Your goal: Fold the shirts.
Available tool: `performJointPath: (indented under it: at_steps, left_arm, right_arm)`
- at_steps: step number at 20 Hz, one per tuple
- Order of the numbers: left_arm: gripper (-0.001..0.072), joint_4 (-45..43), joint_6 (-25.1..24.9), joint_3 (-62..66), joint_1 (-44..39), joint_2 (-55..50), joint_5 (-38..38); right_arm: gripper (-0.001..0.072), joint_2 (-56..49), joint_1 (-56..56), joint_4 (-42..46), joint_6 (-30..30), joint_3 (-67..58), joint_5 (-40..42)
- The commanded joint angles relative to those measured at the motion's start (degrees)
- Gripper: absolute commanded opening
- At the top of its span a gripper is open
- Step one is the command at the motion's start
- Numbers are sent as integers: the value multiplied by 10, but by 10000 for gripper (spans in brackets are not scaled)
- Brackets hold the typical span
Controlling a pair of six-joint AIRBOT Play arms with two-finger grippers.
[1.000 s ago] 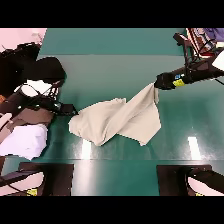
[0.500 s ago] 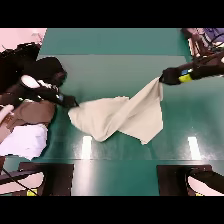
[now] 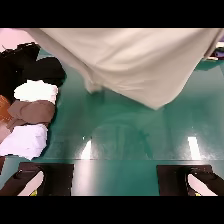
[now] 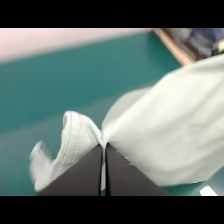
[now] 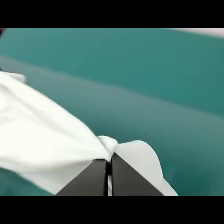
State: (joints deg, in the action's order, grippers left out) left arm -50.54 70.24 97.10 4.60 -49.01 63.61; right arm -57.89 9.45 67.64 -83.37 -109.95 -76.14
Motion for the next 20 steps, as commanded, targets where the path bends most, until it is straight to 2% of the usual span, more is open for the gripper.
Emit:
performJointPath:
  at_steps: [1,5,10,13,16,20]
  left_arm:
    - [27,-2,16,97,2,50,-11]
    - [26,-11,30,142,2,50,-15]
    - [26,-114,50,131,2,-4,17]
    - [27,-102,65,59,2,-67,33]
    - [27,-99,75,-54,2,-141,38]
    - [27,-90,58,-176,-10,-267,-23]
  right_arm:
    - [14,27,-27,1,5,-71,-15]
    - [14,48,-75,0,5,-86,-19]
    - [13,6,-85,-1,5,-86,-28]
    - [13,-67,-39,1,-2,-74,-44]
    - [13,-150,-17,1,-2,-5,-44]
    - [13,-273,-15,0,-1,84,4]
